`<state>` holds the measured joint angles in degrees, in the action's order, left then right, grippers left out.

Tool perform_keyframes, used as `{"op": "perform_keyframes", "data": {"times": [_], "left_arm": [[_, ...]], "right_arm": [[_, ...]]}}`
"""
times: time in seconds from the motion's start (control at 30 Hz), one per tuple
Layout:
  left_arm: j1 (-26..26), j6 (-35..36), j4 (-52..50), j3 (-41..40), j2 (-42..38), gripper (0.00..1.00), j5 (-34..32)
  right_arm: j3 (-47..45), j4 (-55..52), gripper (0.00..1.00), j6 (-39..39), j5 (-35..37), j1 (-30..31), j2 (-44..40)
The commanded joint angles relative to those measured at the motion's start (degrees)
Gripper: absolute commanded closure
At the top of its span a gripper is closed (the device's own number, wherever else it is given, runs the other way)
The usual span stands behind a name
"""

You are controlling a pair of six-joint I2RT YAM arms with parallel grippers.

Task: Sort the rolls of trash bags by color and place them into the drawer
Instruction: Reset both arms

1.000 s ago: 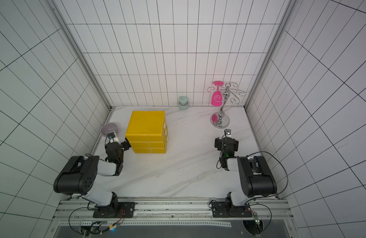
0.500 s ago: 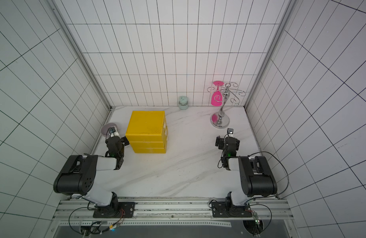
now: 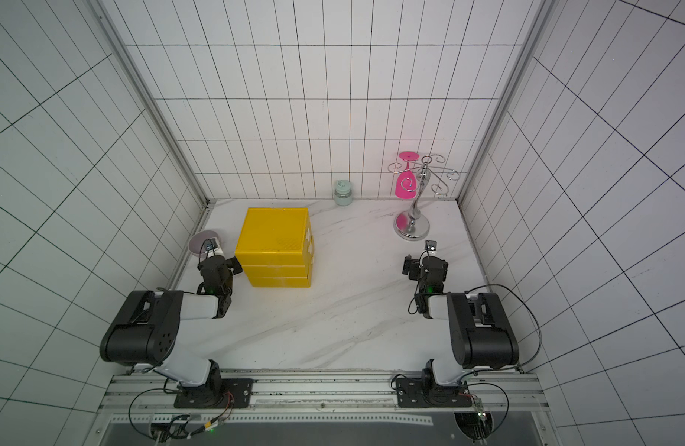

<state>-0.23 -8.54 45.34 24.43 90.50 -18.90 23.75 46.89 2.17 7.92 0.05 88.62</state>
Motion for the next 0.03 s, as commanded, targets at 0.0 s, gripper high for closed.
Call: {"op": "perform_keyframes", "data": {"times": [0.0], "left_arm": [[-0.46,0.2,-0.43,0.98,-0.76,0.01,-0.26]], "right_arm": [[0.7,0.01,0.01,-0.01,-1.86,-0.54,-0.45]]}}
